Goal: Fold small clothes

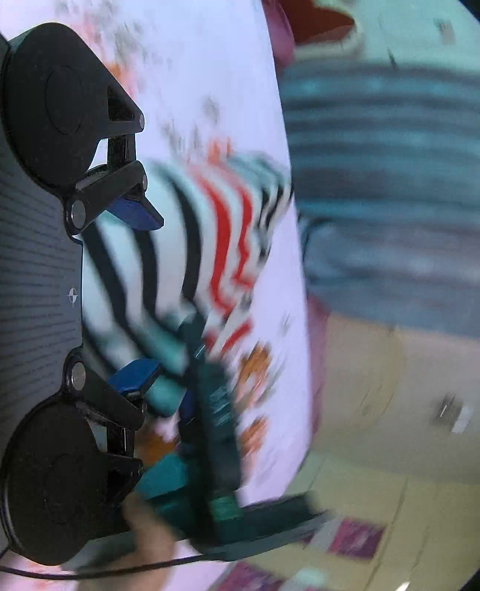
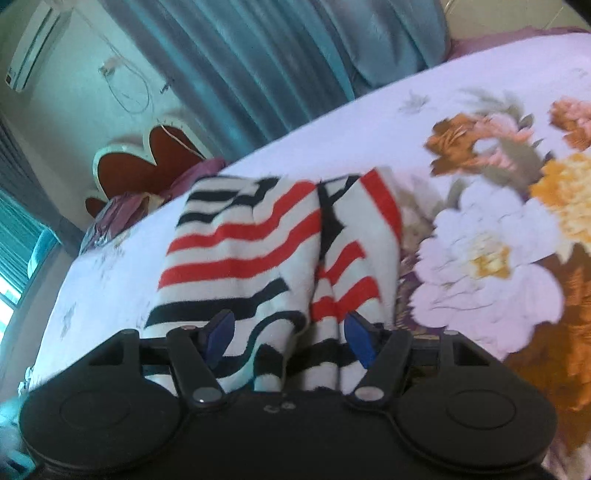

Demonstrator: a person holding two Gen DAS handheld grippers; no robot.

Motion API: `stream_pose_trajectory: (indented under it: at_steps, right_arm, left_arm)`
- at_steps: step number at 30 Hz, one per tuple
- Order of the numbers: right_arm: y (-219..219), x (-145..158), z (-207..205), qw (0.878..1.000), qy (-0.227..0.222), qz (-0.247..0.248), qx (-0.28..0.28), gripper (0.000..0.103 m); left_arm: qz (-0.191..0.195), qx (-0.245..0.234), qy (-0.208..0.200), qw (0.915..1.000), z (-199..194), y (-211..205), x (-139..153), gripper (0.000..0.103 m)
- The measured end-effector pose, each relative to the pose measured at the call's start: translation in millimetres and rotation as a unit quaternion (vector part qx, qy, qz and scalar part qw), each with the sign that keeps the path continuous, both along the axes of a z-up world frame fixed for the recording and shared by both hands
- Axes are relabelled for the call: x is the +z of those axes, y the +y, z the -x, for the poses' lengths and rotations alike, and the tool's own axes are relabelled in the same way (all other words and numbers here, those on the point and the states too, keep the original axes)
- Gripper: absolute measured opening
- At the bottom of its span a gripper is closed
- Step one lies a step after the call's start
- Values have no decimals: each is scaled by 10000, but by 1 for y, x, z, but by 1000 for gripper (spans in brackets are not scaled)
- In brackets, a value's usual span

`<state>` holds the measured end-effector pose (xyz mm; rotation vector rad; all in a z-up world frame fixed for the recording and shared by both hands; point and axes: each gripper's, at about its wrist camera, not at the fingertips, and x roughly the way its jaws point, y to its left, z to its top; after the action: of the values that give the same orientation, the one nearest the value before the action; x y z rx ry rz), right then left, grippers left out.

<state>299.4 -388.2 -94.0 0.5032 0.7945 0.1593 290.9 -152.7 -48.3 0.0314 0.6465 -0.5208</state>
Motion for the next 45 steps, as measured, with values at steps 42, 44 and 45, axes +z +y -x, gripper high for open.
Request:
stream_pose_trajectory:
  at_steps: [42,44,45]
  right_arm:
    - [-14,-11,72,9919,36,1106,-620,26]
    - [-17,-13,75,9933,66,898,-724,26]
    - [-15,-12,75,9932,82,935,-686,26]
  left_arm:
    - [154,753,859,9933,-71,-9,-71,79]
    - [112,767,829,9935,-69,-9,-70,80]
    - [96,769,821,9936,-69,-9,-70,80]
